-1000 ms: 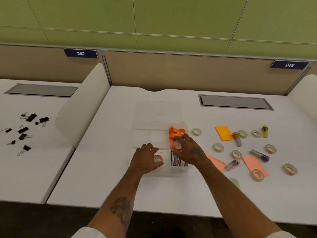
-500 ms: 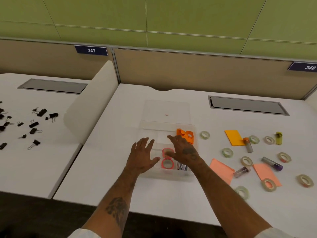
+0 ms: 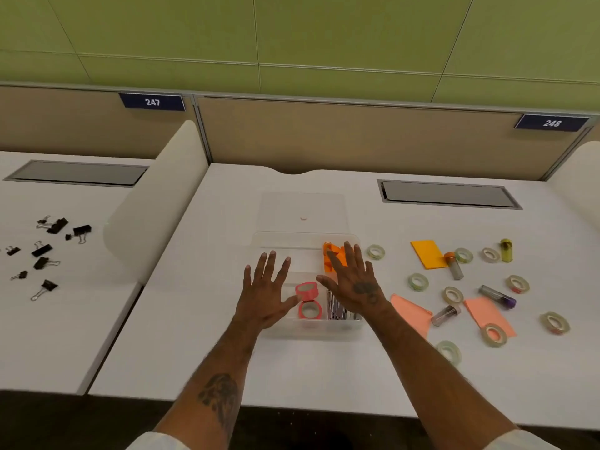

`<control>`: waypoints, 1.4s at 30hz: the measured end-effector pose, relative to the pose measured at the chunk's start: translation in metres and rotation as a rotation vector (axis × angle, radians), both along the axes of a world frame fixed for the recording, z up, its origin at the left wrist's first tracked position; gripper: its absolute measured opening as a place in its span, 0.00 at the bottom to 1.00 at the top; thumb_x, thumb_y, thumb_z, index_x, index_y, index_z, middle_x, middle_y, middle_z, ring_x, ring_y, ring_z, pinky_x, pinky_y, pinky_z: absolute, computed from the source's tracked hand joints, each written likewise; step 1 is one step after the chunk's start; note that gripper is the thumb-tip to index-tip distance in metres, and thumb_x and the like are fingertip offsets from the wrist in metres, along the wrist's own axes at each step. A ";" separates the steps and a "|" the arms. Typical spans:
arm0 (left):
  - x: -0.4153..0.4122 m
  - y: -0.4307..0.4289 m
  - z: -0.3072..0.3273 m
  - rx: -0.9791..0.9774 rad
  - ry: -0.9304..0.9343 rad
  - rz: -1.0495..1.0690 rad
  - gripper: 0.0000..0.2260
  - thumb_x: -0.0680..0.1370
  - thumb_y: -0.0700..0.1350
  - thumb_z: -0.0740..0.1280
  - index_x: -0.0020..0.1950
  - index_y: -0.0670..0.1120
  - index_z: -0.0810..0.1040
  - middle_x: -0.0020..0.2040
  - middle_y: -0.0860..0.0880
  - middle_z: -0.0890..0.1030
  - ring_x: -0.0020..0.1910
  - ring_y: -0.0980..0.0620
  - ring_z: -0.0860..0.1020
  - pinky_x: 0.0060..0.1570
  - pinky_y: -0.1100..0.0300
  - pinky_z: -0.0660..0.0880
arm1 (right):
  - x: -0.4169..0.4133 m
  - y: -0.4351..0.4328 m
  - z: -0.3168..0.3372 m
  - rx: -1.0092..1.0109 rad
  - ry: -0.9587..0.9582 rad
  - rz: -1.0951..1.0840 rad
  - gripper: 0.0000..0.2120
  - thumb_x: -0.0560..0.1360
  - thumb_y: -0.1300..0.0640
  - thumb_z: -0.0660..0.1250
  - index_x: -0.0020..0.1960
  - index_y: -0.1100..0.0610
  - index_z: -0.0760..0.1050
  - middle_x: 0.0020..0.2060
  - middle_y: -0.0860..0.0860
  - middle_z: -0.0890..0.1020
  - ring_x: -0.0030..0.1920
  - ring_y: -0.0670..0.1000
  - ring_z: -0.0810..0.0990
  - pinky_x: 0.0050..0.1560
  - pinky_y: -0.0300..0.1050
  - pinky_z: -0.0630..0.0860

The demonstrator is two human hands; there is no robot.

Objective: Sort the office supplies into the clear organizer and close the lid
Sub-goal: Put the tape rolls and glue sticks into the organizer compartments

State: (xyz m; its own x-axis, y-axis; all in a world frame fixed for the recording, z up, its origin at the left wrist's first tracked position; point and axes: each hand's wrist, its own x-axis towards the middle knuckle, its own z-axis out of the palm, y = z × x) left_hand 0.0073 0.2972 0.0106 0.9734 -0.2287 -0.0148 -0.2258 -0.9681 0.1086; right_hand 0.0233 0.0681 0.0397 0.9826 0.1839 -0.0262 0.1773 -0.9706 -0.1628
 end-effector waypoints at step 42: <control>0.029 -0.265 -0.016 -0.084 -0.012 -0.299 0.36 0.75 0.72 0.45 0.77 0.60 0.33 0.79 0.50 0.35 0.78 0.49 0.34 0.73 0.42 0.36 | -0.049 -0.287 -0.021 -0.107 0.041 -0.409 0.41 0.71 0.30 0.35 0.78 0.49 0.52 0.77 0.62 0.52 0.77 0.64 0.49 0.70 0.66 0.56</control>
